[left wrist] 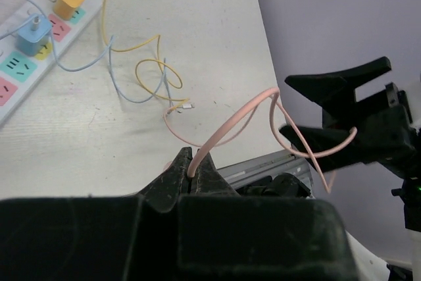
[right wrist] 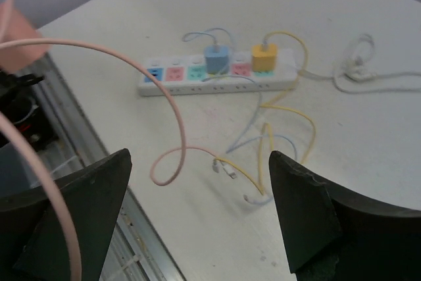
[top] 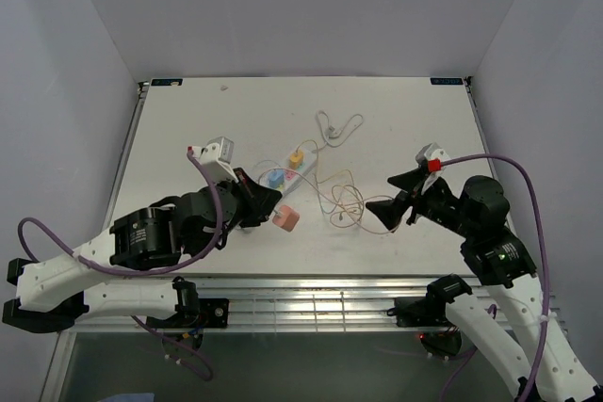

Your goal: Insert the plug

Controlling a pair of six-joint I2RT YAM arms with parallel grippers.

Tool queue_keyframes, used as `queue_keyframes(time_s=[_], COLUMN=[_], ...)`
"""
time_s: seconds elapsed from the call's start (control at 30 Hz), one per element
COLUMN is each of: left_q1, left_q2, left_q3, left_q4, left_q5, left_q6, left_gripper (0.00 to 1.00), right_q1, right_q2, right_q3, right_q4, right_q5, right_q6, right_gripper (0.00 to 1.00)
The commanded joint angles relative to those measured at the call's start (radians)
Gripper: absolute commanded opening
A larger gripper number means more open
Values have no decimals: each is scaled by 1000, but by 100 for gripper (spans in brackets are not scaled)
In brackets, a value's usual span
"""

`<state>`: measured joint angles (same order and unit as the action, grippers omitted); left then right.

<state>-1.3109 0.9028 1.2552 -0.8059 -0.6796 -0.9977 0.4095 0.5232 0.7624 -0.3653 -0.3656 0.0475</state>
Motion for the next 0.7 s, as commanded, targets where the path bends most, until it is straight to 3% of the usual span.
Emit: queue_keyframes(time_s=[0.0,0.07,0.17,0.27,0.37,0.43,0.5,0.67], left_q1=[2,2,1,2,2,6,12,51], left_q2=[-4,30,111,206,304,344,381,400], left_q3=[-7,-8,-2,15,45,70,85,96], left_q4=[-90,-92,-70,-17,37,36,51,68], left_q5=[-69,-64,-46,14,78,89,104,130], left_q6=[-85,-91,-75,-32,21,25,27,34], left_gripper=[0,0,0,0,0,0,0,0], right_q1=[2,0,0,0,0,0,0,0], right_q2=[-26,-14,4,92,213,287,316,264], right_q3=[31,50,74,188,312,351,368,313], right_q4=[157,187,232,192,22,-124,-182,-165], right_q5=[-520,-657,-638,-460,-284,-72,0,-134], right_q6=[-98,-103,-77,14,52,45,34,6], right_gripper=[90,90,90,90,90,90,90,90])
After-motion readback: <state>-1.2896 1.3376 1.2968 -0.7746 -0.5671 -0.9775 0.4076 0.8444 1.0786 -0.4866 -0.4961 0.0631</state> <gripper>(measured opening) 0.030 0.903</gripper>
